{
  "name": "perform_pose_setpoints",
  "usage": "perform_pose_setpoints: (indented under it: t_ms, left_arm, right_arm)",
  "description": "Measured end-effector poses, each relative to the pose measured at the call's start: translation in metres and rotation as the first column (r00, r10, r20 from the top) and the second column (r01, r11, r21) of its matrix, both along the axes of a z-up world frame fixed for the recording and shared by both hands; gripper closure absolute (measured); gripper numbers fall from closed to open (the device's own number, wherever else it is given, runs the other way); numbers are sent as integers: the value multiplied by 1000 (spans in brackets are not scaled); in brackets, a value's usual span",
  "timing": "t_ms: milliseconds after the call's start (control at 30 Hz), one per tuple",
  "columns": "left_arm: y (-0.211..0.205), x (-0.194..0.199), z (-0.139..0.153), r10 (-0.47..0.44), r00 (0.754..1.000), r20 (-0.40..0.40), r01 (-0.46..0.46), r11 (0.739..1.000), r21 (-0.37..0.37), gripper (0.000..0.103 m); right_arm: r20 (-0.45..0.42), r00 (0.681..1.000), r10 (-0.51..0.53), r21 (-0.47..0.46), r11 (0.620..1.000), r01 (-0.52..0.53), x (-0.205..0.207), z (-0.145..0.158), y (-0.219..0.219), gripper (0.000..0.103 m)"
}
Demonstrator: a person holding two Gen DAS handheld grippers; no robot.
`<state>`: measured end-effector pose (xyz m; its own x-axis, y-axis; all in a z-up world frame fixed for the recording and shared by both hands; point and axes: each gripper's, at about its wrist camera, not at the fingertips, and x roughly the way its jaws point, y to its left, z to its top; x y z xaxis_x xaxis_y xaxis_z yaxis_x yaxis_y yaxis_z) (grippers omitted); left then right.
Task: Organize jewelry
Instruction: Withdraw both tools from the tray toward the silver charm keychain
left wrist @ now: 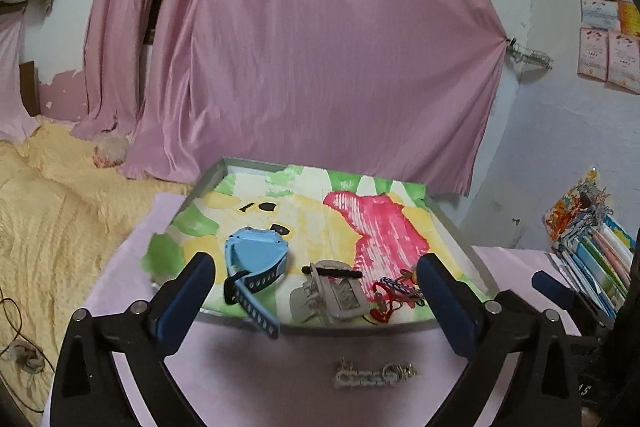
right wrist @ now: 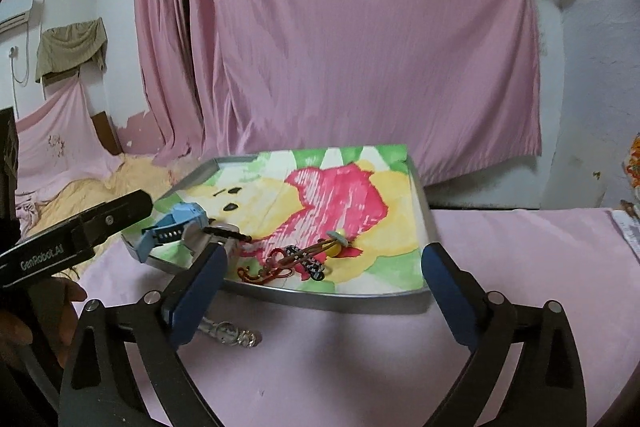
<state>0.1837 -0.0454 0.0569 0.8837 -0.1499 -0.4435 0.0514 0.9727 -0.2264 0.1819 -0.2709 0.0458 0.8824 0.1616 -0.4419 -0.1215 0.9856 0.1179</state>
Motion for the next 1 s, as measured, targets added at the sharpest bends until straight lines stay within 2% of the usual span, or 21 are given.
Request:
perform_pose_setpoints:
  t_ms: [367,1000]
  left_arm:
    - [2,-50,-2,-10,996,88,5,998,61,1]
    - [9,-88,-15,-19,997,70,12,994,108,1]
  right_arm:
    - [105,994,-37,3,999,37,-52,11,-6,5]
    - [87,995,-40,-26,999,43,-87,1,-5,2]
